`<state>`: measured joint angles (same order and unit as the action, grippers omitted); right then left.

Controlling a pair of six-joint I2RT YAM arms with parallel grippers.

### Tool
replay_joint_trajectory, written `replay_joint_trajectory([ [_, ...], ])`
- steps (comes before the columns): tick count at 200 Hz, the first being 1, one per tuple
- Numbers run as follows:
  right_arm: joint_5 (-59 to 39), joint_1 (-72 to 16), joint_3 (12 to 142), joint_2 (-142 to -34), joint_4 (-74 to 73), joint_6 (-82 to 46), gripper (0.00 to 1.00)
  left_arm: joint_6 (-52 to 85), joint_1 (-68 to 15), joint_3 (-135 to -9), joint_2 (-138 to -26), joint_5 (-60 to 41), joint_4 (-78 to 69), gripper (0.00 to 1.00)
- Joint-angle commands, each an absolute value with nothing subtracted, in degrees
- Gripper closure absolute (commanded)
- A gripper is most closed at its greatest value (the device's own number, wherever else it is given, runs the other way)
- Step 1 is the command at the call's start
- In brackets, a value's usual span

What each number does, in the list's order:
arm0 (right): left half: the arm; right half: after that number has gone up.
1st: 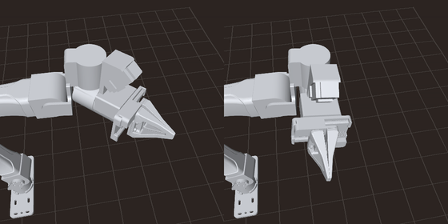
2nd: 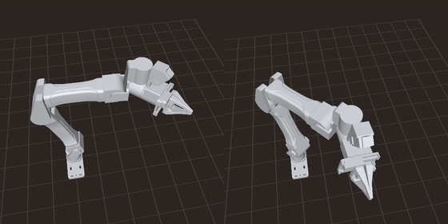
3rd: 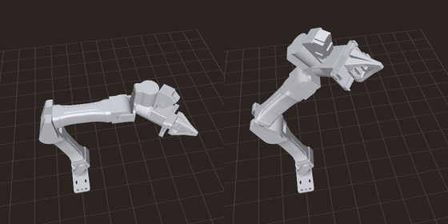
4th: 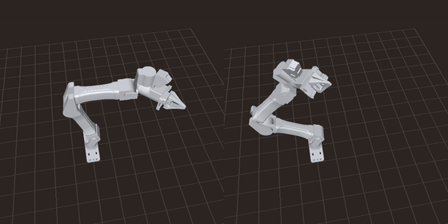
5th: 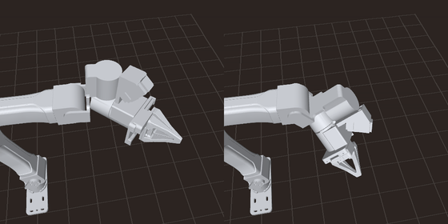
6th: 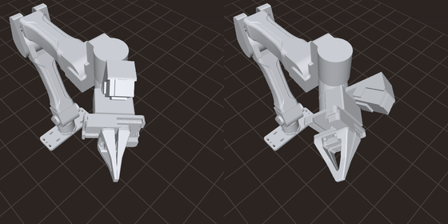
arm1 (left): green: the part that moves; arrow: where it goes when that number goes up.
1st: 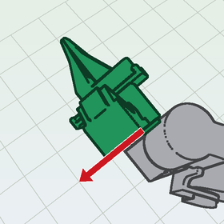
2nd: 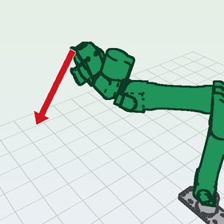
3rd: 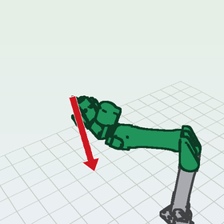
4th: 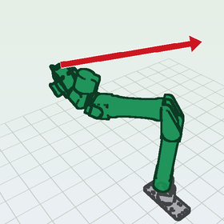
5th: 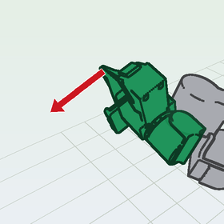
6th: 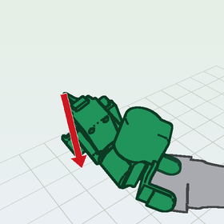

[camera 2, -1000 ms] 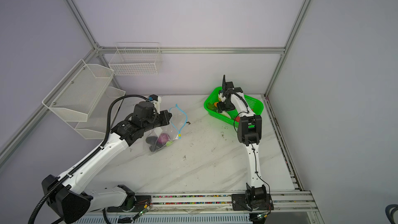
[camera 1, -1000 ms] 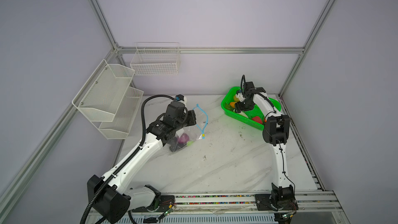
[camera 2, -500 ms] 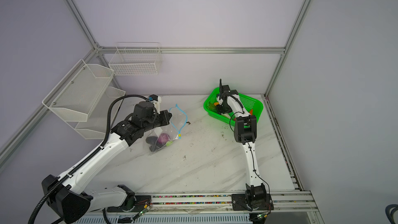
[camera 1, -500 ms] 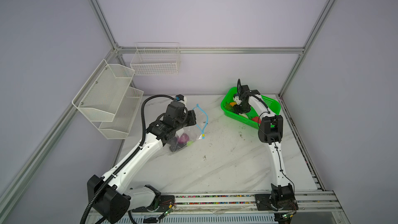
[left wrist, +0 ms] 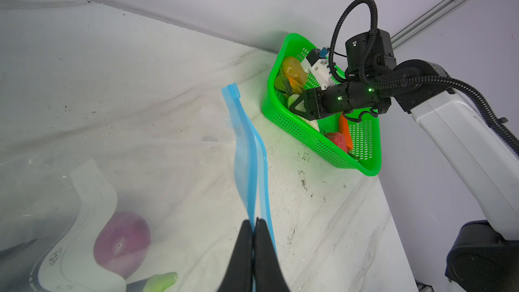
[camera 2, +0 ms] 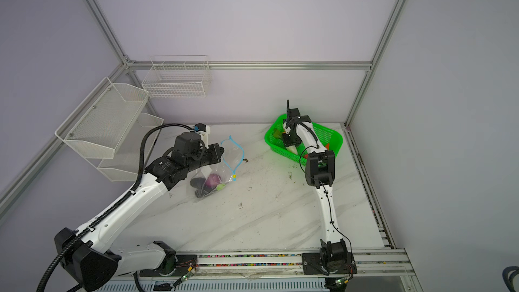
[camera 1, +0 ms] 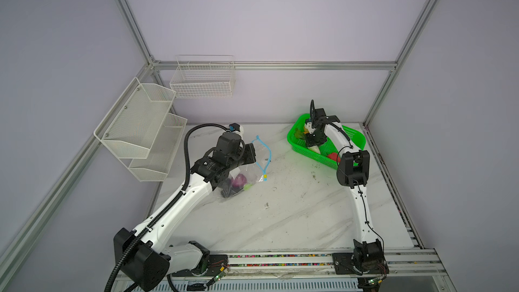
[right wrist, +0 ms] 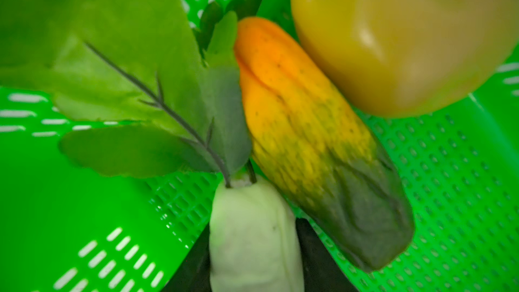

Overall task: Place the food in the zip-top bag and seal the zipper
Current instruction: 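Close the right gripper on the white radish and lift it from the basket, then carry the white radish toward the bag mouth held by the left gripper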

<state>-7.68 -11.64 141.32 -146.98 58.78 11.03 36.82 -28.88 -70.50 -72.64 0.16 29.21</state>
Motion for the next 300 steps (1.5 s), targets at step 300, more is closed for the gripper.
replay_joint_trajectory([
  [300,-3.25,-36.33,61.16,-87.34,-40.85,-35.33,0.71,39.95,-28.90,-75.28,-78.45,-4.58,25.27,1.00],
])
